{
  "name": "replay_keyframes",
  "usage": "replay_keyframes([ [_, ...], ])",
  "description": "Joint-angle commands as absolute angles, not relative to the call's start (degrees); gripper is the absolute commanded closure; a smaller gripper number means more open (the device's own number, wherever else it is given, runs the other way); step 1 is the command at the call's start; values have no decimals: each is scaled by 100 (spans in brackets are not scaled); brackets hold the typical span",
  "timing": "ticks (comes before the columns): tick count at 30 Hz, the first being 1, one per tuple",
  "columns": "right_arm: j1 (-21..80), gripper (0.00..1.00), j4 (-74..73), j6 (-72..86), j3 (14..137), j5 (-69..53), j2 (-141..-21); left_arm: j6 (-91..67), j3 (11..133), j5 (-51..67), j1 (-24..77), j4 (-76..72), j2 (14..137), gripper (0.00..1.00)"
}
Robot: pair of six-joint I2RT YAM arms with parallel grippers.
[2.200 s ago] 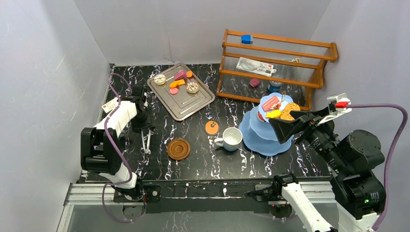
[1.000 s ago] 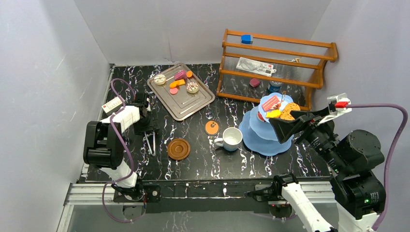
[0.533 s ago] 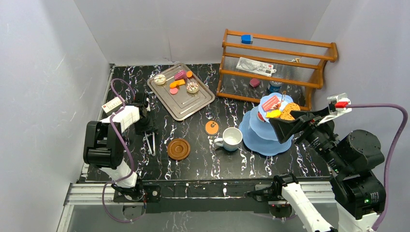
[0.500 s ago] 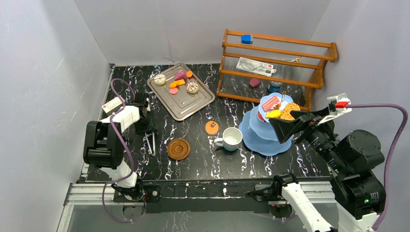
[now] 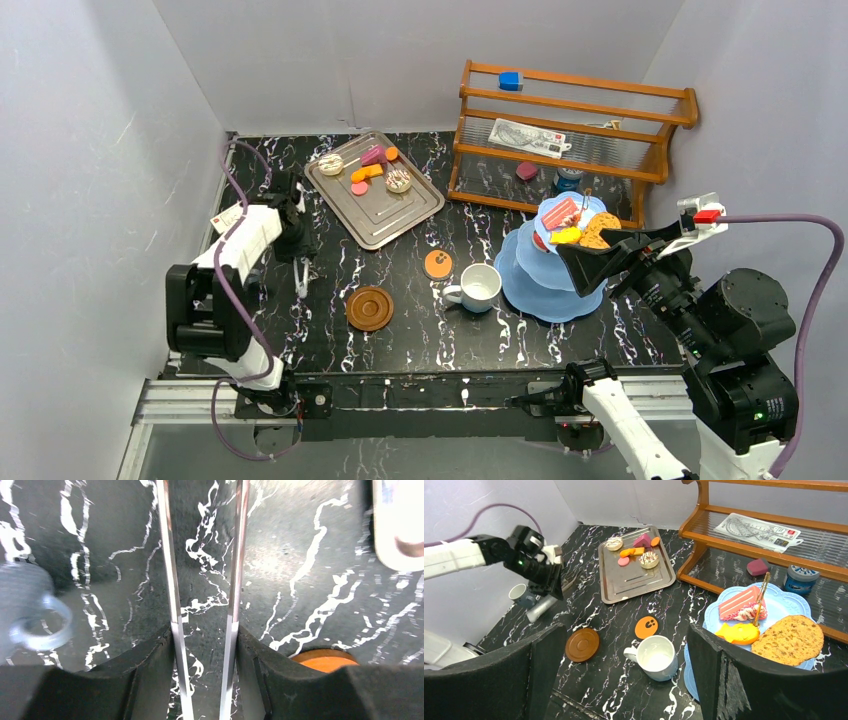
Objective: Serve the afternoon tea
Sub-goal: Pick up the desert from the tray.
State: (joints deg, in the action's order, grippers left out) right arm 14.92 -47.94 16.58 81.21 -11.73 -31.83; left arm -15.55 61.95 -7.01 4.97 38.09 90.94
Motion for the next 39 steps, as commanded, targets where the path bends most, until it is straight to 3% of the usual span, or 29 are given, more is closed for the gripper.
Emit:
replay_keyframes([
  [1,1488,1,-4595,1692,8267,-1186,-3190,-1304,6931,-939,475,4531,8385,61],
  [22,1492,1,-4645,1805,8317,-1289,-3373,-1070,8383,-387,710,5237,8270,63],
  [31,1486,1,-4737,1854,8277,-1243,-3601,-1060,9034,-178,1444,4825,8889,62],
  [39,1494,1,-4599,1821,8229,-1115,-3788,-1007,9432,-9,1526,4214,9700,61],
])
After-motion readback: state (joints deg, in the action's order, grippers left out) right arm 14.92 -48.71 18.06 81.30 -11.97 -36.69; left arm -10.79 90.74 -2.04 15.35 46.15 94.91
